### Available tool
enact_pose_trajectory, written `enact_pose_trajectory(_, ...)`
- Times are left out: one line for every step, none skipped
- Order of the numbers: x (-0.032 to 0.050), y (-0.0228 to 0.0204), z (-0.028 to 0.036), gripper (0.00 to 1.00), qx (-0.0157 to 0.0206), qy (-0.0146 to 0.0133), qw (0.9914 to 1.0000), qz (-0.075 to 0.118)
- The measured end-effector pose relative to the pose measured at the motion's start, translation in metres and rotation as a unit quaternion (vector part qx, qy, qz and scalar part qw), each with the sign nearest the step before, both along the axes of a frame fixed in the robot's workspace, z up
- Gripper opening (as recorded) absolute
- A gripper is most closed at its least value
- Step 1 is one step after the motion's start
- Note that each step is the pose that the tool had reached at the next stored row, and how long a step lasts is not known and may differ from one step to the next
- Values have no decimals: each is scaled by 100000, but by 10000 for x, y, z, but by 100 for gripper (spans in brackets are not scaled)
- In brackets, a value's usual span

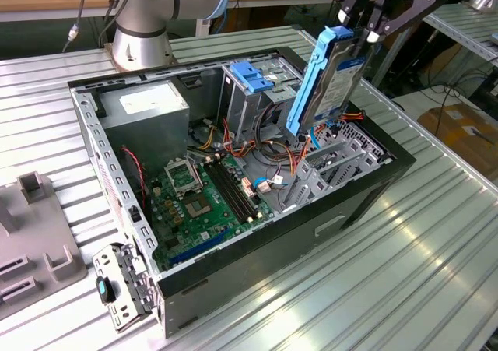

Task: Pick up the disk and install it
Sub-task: 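Pick up the disk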

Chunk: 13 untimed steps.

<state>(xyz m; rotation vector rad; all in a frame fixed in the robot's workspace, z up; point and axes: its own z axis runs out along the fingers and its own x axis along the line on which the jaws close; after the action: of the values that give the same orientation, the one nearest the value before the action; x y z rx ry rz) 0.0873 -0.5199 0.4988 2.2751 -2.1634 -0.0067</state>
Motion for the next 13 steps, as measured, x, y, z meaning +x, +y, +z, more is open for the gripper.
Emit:
enact_pose_trajectory(1,-18,0,35,-38,1,100000,-42)
enact_pose_trajectory(1,-29,0,35,-69,1,100000,-69)
enact_pose_trajectory(2,-48,0,35,-114,0,100000,-124)
enact_pose_trajectory(3,-74,0,35,-170,0,100000,-189)
enact_pose_trajectory(5,-113,0,35,-268,-1,99999,-308)
enact_pose_trajectory(5,-115,0,35,-303,-1,99999,-352)
enact_pose_trajectory(5,-116,0,35,-307,-1,99999,-352)
enact_pose_trajectory(5,-116,0,35,-304,-1,99999,-354)
enact_pose_trajectory(5,-120,0,35,-306,2,99999,-355)
enact_pose_trajectory(5,-125,0,35,-307,0,99999,-355)
enact_pose_trajectory(7,-133,0,35,-306,1,99999,-352)
enact_pose_trajectory(8,-141,0,35,-303,-1,99999,-350)
enact_pose_trajectory(11,-151,0,35,-306,0,99999,-348)
